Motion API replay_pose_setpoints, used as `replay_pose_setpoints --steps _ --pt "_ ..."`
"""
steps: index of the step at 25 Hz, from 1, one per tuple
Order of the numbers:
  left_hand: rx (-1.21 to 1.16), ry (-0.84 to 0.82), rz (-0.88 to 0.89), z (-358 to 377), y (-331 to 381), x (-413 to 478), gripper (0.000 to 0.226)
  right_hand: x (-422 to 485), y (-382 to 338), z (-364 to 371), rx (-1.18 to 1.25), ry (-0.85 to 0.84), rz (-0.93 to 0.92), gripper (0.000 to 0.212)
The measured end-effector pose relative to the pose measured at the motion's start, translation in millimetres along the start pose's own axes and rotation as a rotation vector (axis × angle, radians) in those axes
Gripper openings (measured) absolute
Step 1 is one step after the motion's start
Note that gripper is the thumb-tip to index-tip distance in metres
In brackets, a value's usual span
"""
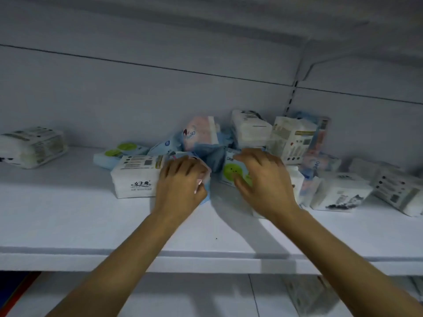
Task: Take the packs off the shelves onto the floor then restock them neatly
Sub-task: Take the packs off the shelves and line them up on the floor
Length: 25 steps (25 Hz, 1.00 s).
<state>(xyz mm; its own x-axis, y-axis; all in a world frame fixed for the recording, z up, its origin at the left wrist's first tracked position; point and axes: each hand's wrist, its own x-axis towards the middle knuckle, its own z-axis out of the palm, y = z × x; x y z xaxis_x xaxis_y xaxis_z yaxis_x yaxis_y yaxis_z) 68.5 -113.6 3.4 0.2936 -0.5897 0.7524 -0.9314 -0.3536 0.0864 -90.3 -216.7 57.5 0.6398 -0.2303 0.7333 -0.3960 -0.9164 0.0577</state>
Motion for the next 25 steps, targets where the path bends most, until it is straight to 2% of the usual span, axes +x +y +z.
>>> replay_pose_setpoints --steps 2,5,6,8,10,12,14,16,18,20,22,23,25 --pt "0.057 0.066 -0.054 1.4 -0.7 0.8 0.032 42.9 5.2 9.6 0.01 -0.111 0.023 0.028" --pt "0.146 0.177 -0.067 9.8 -1.3 1.6 0.041 72.8 27.7 32.8 -0.058 -0.475 0.168 0.047" --pt "0.161 0.206 -0.04 11.5 -3.9 1.7 0.041 72.2 32.3 39.7 -0.096 -0.533 0.168 0.054" --pt "0.125 0.227 0.032 13.6 -5.9 2.8 0.039 70.4 33.5 50.3 -0.219 -0.554 0.086 0.057" --pt "0.062 0.204 0.067 13.7 -2.1 4.6 0.035 70.7 34.1 58.0 -0.254 -0.541 -0.008 0.051" --pt "0.07 0.178 0.045 13.1 -0.8 3.6 0.027 72.1 38.1 55.5 -0.055 -0.474 0.008 0.046" --pt "0.074 0.173 -0.04 10.7 -2.0 3.6 0.021 75.0 43.7 46.0 0.404 -0.335 0.24 0.041" --pt "0.03 0.167 -0.145 10.8 -1.5 3.6 0.038 83.2 42.2 29.2 0.88 -0.119 0.481 0.037" --pt "-0.154 0.139 -0.246 10.2 1.2 4.7 0.063 88.6 29.6 12.7 1.051 -0.022 0.505 0.029" --pt "-0.633 0.138 -0.381 2.7 6.0 7.7 0.072 91.6 4.2 1.1 1.114 -0.179 0.407 0.024" --pt "-1.013 0.183 -0.511 -1.9 6.4 7.3 0.062 96.2 -13.8 0.4 1.153 -0.357 0.368 0.014" --pt "-1.085 0.209 -0.545 -3.8 5.5 5.9 0.055 103.1 -16.4 4.7 1.192 -0.348 0.409 0.013" --pt "-1.137 0.248 -0.581 -4.3 3.8 4.2 0.048 122.5 -7.6 20.1 1.248 -0.197 0.568 0.014"
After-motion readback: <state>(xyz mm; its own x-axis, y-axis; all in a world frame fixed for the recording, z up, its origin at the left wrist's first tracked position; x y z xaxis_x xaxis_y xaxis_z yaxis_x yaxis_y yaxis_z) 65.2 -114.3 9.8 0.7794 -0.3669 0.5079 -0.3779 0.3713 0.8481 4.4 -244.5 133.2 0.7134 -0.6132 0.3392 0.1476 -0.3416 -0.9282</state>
